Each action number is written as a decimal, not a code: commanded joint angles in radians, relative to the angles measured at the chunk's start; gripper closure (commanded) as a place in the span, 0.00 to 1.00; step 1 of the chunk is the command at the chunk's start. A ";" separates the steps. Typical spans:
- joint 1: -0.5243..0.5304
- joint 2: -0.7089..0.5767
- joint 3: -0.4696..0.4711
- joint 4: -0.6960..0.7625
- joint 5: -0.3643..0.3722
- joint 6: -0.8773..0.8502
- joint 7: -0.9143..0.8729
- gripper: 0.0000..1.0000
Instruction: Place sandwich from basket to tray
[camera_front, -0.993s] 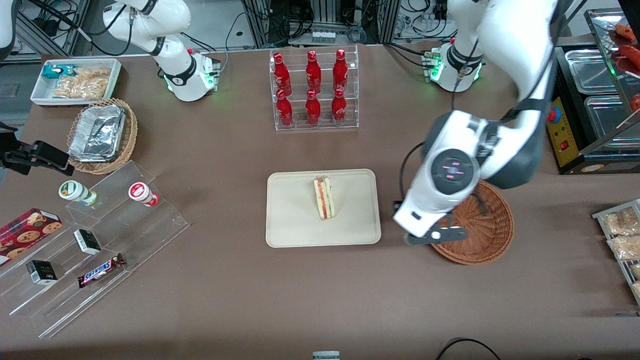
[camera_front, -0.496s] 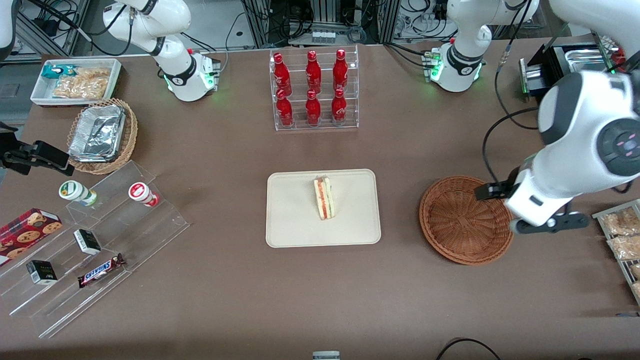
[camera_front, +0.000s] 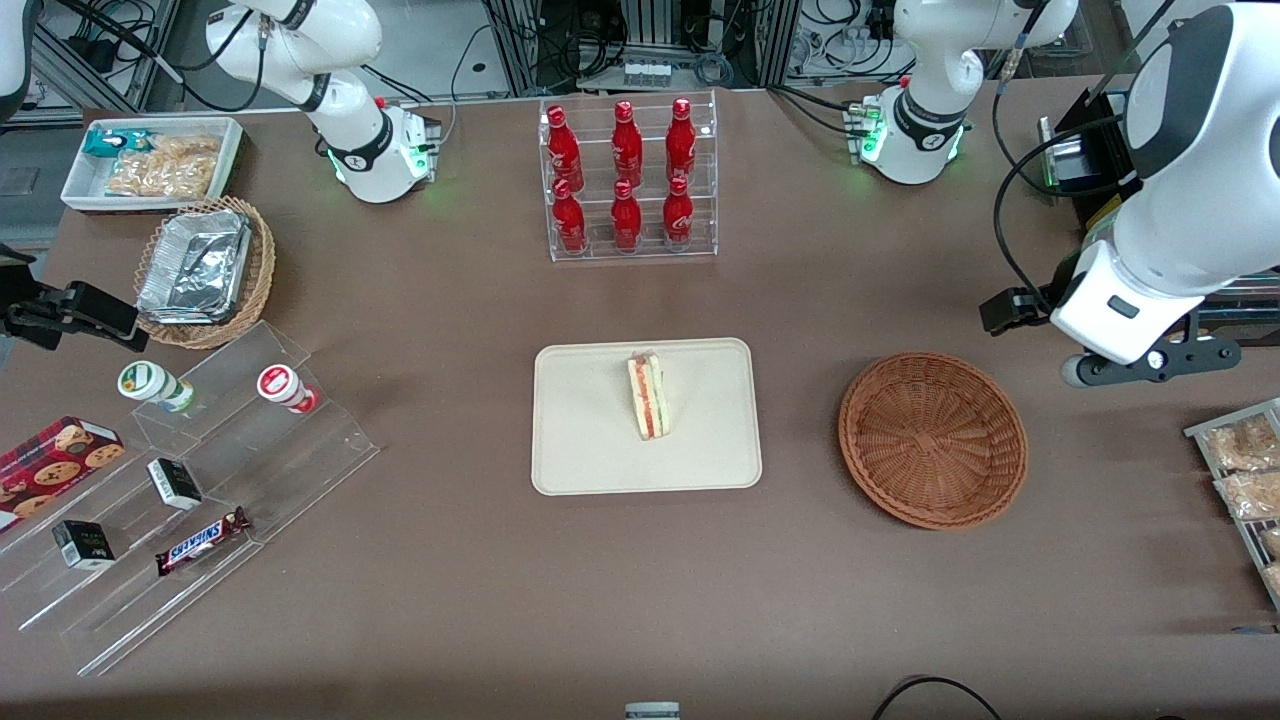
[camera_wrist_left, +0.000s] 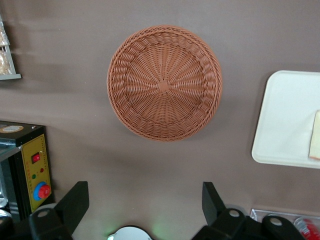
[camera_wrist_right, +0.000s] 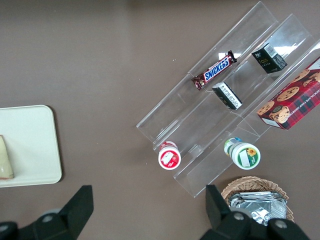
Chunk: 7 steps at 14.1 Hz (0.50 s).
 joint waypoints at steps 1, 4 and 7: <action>0.023 -0.054 -0.001 -0.056 -0.013 0.007 0.043 0.00; 0.024 -0.078 -0.001 -0.072 -0.011 -0.005 0.052 0.00; 0.047 -0.127 0.000 -0.129 -0.011 0.000 0.068 0.00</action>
